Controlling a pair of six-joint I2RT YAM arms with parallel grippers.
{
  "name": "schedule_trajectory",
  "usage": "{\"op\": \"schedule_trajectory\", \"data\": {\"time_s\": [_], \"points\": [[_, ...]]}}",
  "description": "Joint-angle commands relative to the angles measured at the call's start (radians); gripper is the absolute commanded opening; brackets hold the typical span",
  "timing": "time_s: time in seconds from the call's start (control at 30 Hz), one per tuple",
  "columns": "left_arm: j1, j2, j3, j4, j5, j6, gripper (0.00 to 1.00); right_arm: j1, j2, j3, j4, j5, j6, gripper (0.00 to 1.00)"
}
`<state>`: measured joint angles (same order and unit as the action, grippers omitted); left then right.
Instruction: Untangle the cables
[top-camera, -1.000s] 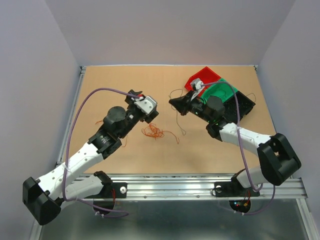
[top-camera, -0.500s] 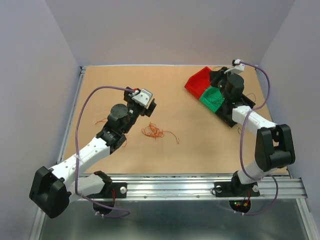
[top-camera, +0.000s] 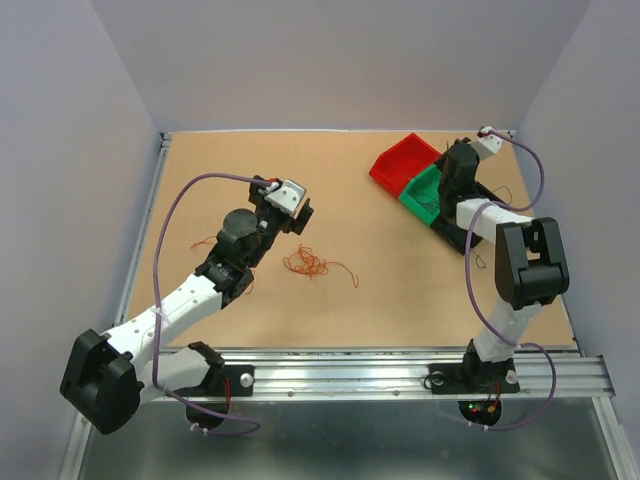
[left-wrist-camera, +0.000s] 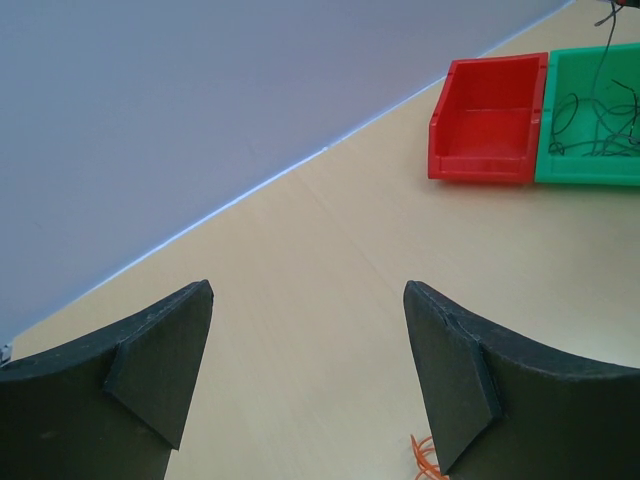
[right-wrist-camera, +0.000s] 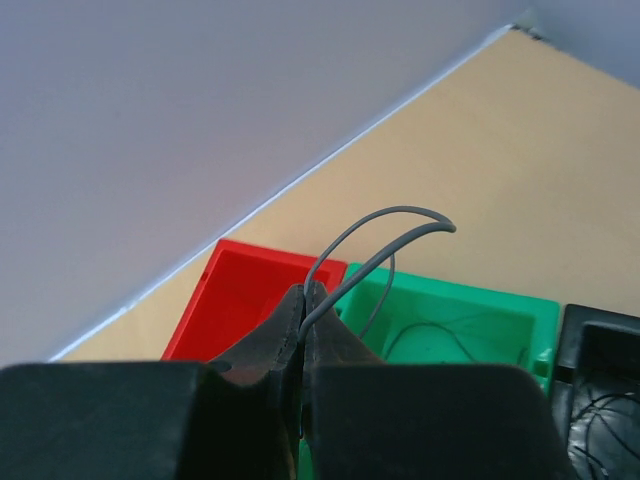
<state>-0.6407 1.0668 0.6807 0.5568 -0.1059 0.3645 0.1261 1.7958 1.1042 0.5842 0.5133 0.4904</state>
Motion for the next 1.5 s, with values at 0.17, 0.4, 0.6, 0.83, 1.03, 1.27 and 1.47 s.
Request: {"op": "schedule_trajectory", "data": {"time_s": [0.17,0.4,0.6,0.83,1.03,1.27,1.47], "points": [[0.001,-0.044,-0.010,0.069,0.020,0.001,0.88,0.003,0.062,0.006,0.052,0.240,-0.016,0.01],[0.001,-0.047,-0.009,0.060,0.031,0.002,0.88,0.003,0.184,0.103,-0.172,0.199,0.028,0.01],[0.001,-0.045,-0.001,0.048,0.034,0.004,0.88,-0.002,0.283,0.252,-0.466,0.130,0.097,0.01],[0.001,-0.045,0.006,0.032,0.048,0.005,0.88,-0.014,0.367,0.425,-0.725,-0.004,0.135,0.00],[0.001,-0.054,0.008,0.022,0.055,0.008,0.88,-0.031,0.405,0.468,-0.800,-0.075,0.189,0.01],[0.003,-0.059,0.005,0.015,0.060,0.011,0.88,-0.051,0.340,0.459,-0.831,-0.064,0.228,0.10],[0.001,-0.059,0.006,0.012,0.058,0.016,0.88,-0.051,0.217,0.482,-0.876,0.014,0.191,0.27]]}}
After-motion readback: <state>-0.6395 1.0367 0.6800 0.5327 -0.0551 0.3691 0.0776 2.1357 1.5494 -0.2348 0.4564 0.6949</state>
